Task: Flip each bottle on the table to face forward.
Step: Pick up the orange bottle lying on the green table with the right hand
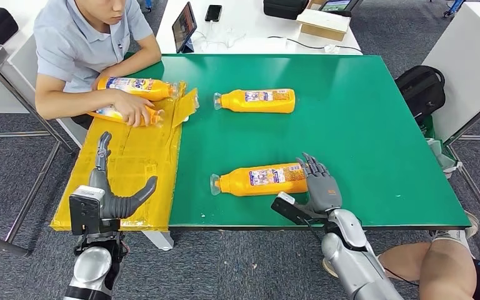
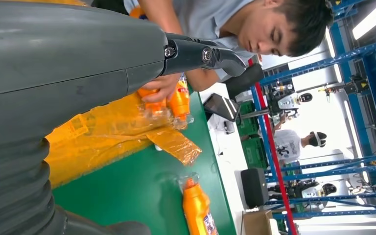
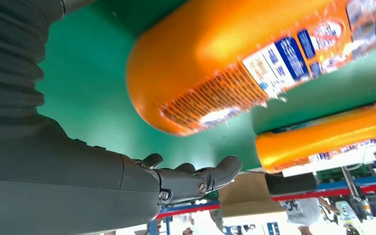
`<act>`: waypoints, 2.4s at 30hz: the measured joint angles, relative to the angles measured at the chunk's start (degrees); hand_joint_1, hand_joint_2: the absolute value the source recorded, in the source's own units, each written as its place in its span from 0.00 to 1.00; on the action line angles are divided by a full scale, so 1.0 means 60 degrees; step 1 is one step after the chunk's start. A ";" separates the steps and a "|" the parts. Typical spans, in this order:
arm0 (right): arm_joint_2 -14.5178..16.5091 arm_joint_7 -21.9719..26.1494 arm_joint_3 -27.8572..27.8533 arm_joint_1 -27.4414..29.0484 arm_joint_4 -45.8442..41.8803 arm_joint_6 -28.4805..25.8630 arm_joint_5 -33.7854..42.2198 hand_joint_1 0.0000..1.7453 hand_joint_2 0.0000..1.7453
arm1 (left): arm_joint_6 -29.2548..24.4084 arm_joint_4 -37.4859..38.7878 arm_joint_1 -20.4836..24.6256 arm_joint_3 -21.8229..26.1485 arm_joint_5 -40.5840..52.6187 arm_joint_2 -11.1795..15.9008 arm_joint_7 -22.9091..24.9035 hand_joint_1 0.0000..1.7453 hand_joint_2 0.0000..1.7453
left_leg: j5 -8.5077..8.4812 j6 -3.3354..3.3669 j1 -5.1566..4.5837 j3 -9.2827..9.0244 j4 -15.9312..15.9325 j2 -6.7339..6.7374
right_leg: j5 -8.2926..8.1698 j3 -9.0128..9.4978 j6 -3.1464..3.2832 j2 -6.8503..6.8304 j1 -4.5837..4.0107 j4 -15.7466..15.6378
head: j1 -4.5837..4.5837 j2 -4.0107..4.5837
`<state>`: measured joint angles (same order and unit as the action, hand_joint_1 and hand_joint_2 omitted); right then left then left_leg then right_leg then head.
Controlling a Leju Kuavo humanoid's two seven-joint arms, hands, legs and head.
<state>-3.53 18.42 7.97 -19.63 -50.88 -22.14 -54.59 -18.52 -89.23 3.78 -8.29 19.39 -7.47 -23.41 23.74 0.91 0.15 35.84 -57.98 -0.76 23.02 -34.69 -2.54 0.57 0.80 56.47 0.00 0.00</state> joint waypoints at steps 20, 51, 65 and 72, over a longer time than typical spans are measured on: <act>0.0181 0.0054 0.0211 -0.0571 0.0862 -0.0136 -0.0002 0.00 1.00 | 0.0010 0.0325 0.0242 -0.0053 -0.0031 -0.0001 -0.0022 0.00 1.00 | 0.0002 0.0000 0.0000 0.0001 0.0000 -0.0002 | 0.0001 -0.0001 0.0000 0.0000 0.0000 -0.0001 | 0.0000 0.0000; 0.0926 -0.1861 0.3335 -0.3960 0.4494 0.3209 -0.1976 1.00 1.00 | 0.0695 0.1926 0.1586 -0.0275 -0.0995 -0.0011 0.0242 0.00 1.00 | -0.0020 0.0001 0.0002 -0.0046 0.0000 0.0061 | -0.0023 0.0025 -0.0011 0.0035 -0.0003 0.0002 | -0.0002 0.0000; 0.1198 -0.2600 0.4193 -0.4307 0.4783 0.3573 -0.2380 1.00 1.00 | 0.0682 0.1940 0.1555 -0.0154 -0.0922 0.0003 0.0292 0.00 1.00 | -0.0021 0.0002 0.0000 -0.0041 0.0000 0.0046 | -0.0022 0.0028 -0.0012 0.0031 0.0001 0.0002 | 0.0000 0.0000; 0.1227 -0.2580 0.4246 -0.4337 0.4841 0.3573 -0.2350 1.00 1.00 | 0.0682 0.1941 0.1555 -0.0140 -0.0922 0.0003 0.0292 0.00 1.00 | -0.0021 0.0001 0.0001 -0.0041 0.0000 0.0046 | -0.0021 0.0025 -0.0012 0.0031 -0.0001 0.0002 | 0.0000 0.0000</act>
<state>3.83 2.94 33.44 -45.65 -21.83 -0.70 -68.69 -14.43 -77.59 13.11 -9.14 13.86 -7.45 -21.66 23.61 0.92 0.15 35.59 -57.98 -0.48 22.89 -34.54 -2.61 0.76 0.79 56.48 0.00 0.00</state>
